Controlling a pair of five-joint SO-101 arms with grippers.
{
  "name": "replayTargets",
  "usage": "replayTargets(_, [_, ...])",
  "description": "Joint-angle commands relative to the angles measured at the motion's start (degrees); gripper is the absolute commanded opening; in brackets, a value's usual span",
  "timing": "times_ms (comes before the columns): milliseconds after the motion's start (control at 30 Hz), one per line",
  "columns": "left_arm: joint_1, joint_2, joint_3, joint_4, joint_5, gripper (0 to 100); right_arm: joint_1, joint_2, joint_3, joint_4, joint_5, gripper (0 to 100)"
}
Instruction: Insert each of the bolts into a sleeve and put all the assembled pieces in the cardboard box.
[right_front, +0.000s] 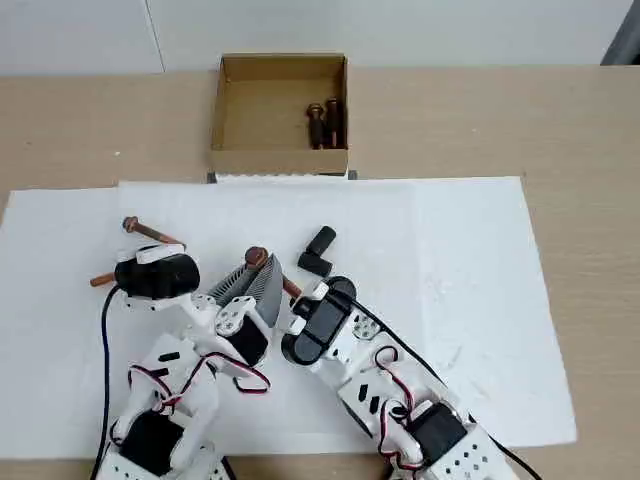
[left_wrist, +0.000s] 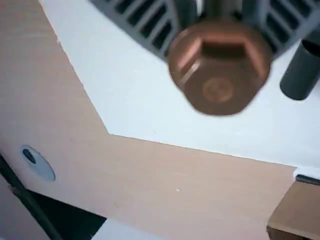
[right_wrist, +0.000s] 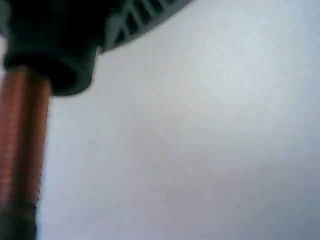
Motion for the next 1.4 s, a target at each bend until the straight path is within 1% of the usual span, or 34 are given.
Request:
replayTargets(0, [0.4,-0.4,-0.4,0.6,-1.1,1,0.5,-0.7,-1.2,-2.9,0.5,0.2])
replayTargets(167, [0.5,-0.4,-1.5,0.7,-1.1,1,0.6,-0.7,-1.0,-2.9,0.5,0.2])
replayTargets(333, [0.7,-0.4,-2.2,0.7,-1.1,1,2.3,-0.7,-0.9,-2.9,0.5,0.2])
replayTargets(500, [0.8,-0.3,-2.2,0.8,-1.1,1,2.1,-0.7,-1.1,-2.9,0.5,0.2])
replayTargets(667, [0.9,-0.3,-2.1,2.7,-1.1,1,2.0,-0.7,-0.9,-5.9,1.8,0.2])
replayTargets(767, [0.9,-0.3,-2.0,4.2,-1.1,1,1.0,-0.7,-0.8,-6.0,4.2,0.2])
replayTargets(967, [0.9,-0.2,0.4,4.7,-1.1,1,-1.8,-0.7,-0.9,-6.1,6.1,0.2])
replayTargets(1133, [1.0,-0.2,2.5,4.7,-1.1,1,-2.1,-0.7,-1.1,-6.1,6.4,0.2])
replayTargets(1367, [5.3,-0.3,5.8,4.7,-1.1,1,-2.0,-0.6,-0.9,-10.3,6.5,0.2])
